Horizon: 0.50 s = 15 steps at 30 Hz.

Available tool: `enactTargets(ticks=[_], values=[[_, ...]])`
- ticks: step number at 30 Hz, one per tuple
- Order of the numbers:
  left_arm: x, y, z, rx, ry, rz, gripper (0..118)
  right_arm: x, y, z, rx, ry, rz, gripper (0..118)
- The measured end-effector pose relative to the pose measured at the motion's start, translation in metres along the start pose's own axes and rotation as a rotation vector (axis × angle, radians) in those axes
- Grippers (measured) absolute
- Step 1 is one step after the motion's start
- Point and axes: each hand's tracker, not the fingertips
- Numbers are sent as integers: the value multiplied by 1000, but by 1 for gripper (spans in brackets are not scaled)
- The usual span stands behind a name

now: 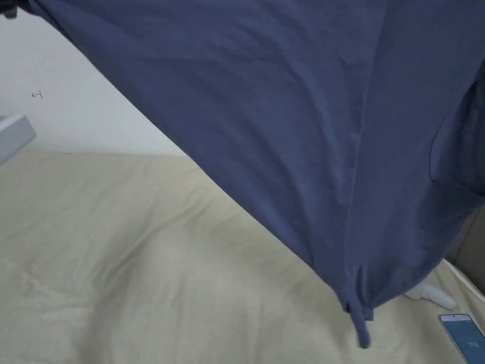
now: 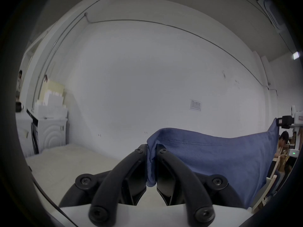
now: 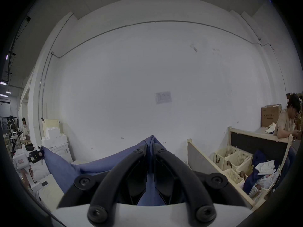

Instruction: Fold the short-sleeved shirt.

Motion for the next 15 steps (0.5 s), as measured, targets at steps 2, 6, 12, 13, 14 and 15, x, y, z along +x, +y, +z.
enactTargets(ticks=[2,6,12,13,14,15], values=[[3,13,-10,-2,29,-31,6,-2,8,-5,4,-6,6,5],[6,32,-25,-5,70,-50,6,-2,15,-12,5,-8,6,5],[1,55,-55,-25,118,-57,6,1,17,-21,-14,-14,25,5],[1,58,-61,-27,124,-62,6,1,13,-19,-17,-20,24,5],[5,59,-63,-29,131,-68,6,1,13,-23,-24,-28,28,5],[6,60,-70,-37,141,-81,6,0,12,-27,-32,-42,38,5]])
